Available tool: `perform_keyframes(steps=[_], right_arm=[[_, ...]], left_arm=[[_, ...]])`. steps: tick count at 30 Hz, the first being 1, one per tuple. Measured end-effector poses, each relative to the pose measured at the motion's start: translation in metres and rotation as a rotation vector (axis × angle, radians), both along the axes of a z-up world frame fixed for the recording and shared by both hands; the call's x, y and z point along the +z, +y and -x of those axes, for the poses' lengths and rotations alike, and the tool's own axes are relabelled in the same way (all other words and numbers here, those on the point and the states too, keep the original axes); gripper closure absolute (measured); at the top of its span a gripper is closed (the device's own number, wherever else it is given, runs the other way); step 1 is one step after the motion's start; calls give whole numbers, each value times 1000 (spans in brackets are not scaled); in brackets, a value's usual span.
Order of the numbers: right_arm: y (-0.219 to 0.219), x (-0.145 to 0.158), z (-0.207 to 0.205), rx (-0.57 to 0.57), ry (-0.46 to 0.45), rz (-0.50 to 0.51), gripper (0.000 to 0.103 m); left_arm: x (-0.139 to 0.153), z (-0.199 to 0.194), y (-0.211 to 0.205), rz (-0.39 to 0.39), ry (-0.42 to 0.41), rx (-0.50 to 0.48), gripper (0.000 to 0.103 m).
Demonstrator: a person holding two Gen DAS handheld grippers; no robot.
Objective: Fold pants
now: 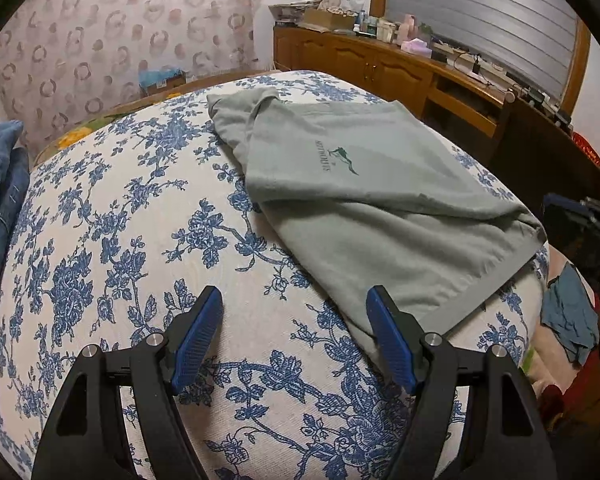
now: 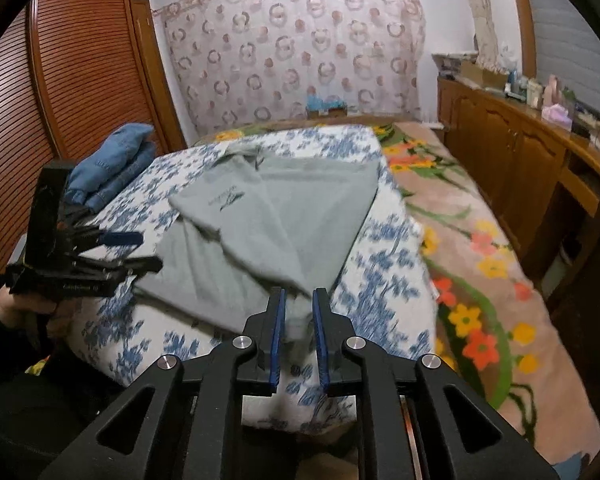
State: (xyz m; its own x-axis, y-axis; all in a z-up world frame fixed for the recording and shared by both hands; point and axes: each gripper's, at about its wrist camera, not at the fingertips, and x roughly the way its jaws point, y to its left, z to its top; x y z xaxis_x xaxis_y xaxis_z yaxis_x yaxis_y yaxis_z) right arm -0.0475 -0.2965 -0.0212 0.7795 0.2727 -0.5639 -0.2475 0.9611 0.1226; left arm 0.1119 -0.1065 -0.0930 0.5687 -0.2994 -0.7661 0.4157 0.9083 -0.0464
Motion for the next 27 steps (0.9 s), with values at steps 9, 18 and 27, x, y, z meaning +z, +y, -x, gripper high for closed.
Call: perform_keyframes(steps=[9,18,27], right_arm=[[17,8,-15,5,-39,58,59],[49,9,-51,100,-35,76,58],[94,3,-92,215,-19,131,58]], left_arm=[[9,1,10,30,-26,17,27],[30,-13,38,43,-73,74,27],[37,-37,64,41,-101,108,27]])
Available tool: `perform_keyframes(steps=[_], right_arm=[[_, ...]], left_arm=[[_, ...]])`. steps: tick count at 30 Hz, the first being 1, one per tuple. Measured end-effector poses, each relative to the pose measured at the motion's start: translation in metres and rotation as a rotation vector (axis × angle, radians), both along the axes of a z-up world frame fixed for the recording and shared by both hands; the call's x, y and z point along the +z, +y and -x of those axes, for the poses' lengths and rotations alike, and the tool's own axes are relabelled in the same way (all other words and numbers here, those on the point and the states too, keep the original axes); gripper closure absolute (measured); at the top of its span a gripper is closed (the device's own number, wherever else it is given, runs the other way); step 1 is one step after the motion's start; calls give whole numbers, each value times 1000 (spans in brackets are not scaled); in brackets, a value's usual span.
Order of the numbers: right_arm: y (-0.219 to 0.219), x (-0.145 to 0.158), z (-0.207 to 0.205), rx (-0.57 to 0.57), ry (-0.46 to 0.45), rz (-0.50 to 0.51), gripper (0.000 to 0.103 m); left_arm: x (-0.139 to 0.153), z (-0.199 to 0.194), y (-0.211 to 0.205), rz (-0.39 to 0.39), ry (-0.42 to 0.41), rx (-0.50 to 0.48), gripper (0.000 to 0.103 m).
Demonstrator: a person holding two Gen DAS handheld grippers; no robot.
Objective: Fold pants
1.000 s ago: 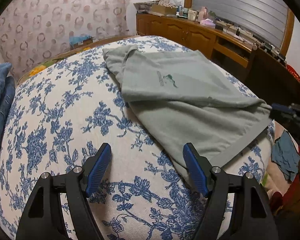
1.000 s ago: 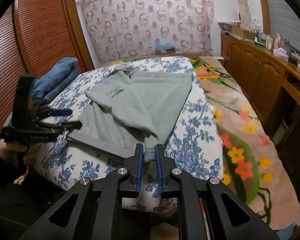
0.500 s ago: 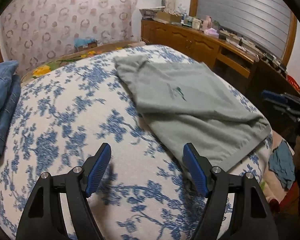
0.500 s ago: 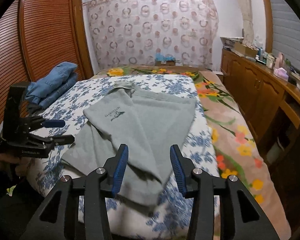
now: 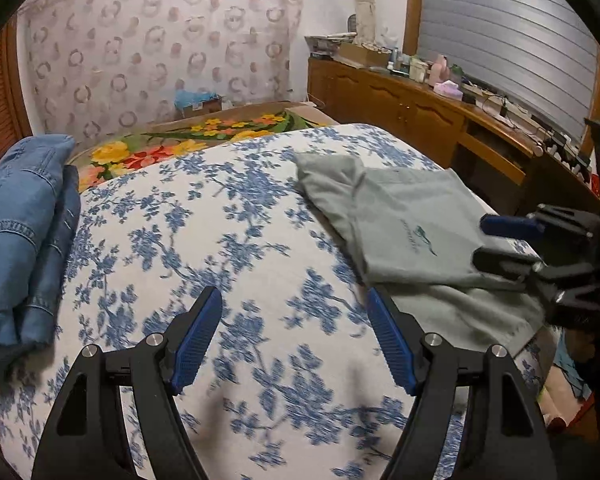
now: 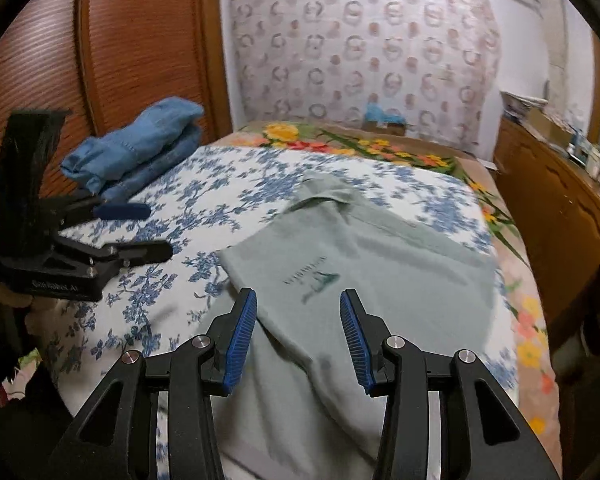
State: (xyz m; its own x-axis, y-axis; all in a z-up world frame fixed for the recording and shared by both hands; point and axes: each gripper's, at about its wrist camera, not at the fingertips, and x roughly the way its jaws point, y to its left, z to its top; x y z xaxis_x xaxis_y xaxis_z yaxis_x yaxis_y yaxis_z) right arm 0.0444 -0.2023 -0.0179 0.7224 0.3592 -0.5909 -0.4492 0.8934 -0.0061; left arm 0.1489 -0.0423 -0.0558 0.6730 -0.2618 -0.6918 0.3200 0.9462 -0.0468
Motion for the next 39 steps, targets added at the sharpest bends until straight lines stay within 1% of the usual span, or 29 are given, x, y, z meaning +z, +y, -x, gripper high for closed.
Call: perform_keyframes(steps=[5,12,15,18,19,20,22,23,28,30,39], right_arm=[[14,-4,-18,38,26,5,58],[42,-3,-35,113,55,46,59],[52,-6,-44,131,65,75,65],[60,-13,-56,138,89,105,78],[61,-15,-59,133,89,111,88],[62,-15,-62,131,87,105,92],[59,-14,-66,137,97,73,95],[59,-12,-66,133,90,65,97],[38,5,-66,80,37,11,98],[25,11,-65,46,10,11,98],[-30,20,-77,-101,-35,24,98]], left_arm=[[-1,-11,12,-17,-10,2,27],[-4,-20,25,4,-3,-7,27],[-6,-22,27,10,-3,-10,27],[-8,-24,29,13,1,-12,27],[-8,-24,29,14,2,-12,27],[-8,-25,29,17,3,-14,27],[-9,-25,28,22,7,-20,27],[-10,-26,27,20,10,-23,27],[-12,-25,19,19,21,-45,27],[-12,-24,15,20,23,-55,27],[-7,-26,-1,11,23,-82,27]])
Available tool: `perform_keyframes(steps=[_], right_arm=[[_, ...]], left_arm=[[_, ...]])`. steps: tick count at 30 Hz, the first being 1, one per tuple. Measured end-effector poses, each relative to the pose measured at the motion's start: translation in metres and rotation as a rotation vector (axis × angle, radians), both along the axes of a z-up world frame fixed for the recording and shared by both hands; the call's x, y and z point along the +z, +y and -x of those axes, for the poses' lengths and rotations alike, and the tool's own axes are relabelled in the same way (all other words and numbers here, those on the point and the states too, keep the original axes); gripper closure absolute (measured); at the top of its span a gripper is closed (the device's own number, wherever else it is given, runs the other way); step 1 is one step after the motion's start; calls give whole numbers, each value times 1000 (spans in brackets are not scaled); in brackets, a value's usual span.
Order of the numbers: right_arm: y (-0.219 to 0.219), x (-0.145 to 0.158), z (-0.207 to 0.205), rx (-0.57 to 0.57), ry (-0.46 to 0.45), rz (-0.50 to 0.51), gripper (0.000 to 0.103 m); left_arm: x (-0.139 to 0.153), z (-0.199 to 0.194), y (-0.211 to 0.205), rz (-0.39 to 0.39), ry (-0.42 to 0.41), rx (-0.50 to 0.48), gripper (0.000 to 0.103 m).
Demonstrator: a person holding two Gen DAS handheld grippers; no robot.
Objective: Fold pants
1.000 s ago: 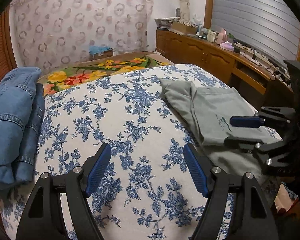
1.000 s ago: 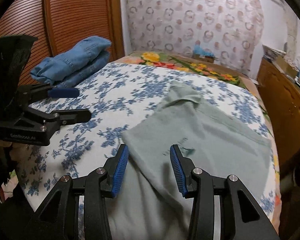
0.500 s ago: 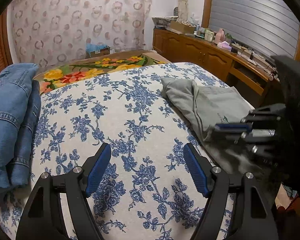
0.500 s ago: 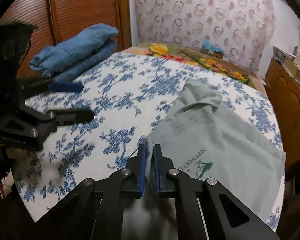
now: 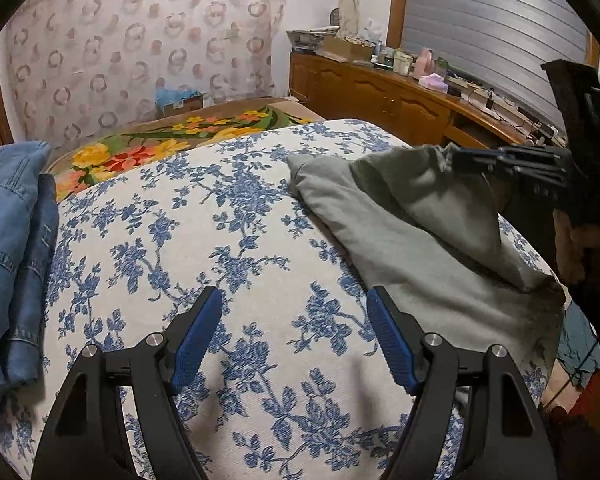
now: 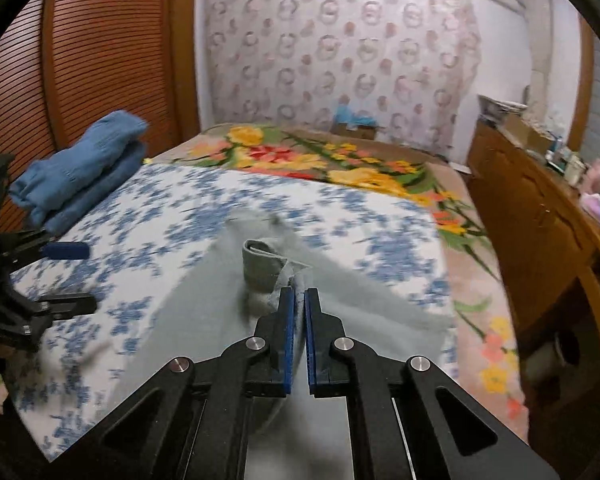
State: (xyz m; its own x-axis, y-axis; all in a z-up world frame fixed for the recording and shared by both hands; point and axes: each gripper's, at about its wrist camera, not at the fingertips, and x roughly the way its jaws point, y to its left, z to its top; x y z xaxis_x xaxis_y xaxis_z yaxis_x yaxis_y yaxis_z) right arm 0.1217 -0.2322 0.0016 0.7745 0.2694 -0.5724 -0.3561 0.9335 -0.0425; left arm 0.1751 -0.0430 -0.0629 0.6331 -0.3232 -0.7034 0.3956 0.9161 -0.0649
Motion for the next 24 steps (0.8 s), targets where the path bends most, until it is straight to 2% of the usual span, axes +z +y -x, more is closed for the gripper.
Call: perform_keyframes(steps=[12,18,21,24], right_arm=[[-39,-6,-17,-111,-5,28,99],[-41,-13,-25,-147,4,39,99],[-41,-15,-31,-157,36,46,99],[-43,-13,-30,-162,39,29,90]], left_arm=[[-1,-3,-17,-32,10,-14,27],[-3,-5,-24,-45,20,-16,27],[-4,-5,-27,-47,25,-15,27],[-5,-4,-30,-46,27,-19,27]])
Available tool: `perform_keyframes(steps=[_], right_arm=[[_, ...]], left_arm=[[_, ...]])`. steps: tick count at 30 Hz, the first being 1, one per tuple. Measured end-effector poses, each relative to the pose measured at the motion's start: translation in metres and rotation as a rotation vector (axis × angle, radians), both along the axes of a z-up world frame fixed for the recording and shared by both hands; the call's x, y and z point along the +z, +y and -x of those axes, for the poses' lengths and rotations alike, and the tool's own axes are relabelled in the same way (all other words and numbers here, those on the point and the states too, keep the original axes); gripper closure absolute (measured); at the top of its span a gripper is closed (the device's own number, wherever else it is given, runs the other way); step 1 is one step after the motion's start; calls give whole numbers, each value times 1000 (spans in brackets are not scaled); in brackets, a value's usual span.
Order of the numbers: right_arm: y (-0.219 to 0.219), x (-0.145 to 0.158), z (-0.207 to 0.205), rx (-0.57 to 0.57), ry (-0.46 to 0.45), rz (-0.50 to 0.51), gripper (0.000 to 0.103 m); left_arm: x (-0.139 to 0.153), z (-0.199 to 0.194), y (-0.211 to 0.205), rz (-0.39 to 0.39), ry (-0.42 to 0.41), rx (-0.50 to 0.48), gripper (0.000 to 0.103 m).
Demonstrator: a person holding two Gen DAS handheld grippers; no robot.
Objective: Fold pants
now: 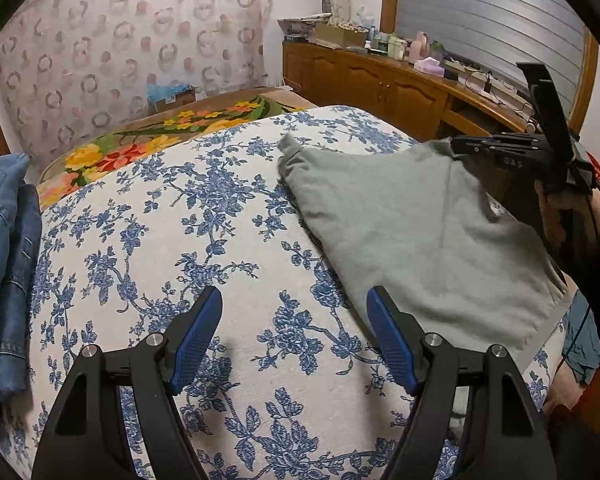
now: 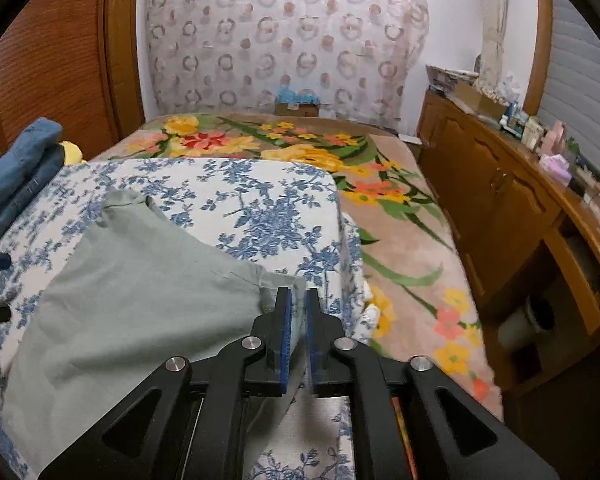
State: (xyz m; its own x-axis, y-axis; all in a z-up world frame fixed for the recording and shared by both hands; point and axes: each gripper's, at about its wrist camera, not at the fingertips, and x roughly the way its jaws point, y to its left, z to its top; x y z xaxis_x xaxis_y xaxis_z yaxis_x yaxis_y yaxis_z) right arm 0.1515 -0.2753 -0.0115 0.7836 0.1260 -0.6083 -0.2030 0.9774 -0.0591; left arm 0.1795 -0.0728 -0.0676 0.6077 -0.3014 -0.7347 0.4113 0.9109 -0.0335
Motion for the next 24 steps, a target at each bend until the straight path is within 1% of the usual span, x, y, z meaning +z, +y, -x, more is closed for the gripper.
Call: perform_keyframes(steps=[1,2,4,12,22,24], right_arm=[[1,1,2,-2,0,0,84],[2,2,5,-4,-1,3,75],[2,3,9,-10,-4,1,68],[-5,5,24,-13,2,-34,67],[4,9,76,33,0,-65,67],[5,7,88,44,2,-68,63]], left_arm=[[0,0,0,-1,1,0,27],[0,1,-2,0,1,-1,27],[-1,2,-5,0,3,-5,27],[-4,10,-14,-1,9,-16,27],[-1,34,-23,6,1,-32,27],[-1,39,-23,8,-3,-35,27]])
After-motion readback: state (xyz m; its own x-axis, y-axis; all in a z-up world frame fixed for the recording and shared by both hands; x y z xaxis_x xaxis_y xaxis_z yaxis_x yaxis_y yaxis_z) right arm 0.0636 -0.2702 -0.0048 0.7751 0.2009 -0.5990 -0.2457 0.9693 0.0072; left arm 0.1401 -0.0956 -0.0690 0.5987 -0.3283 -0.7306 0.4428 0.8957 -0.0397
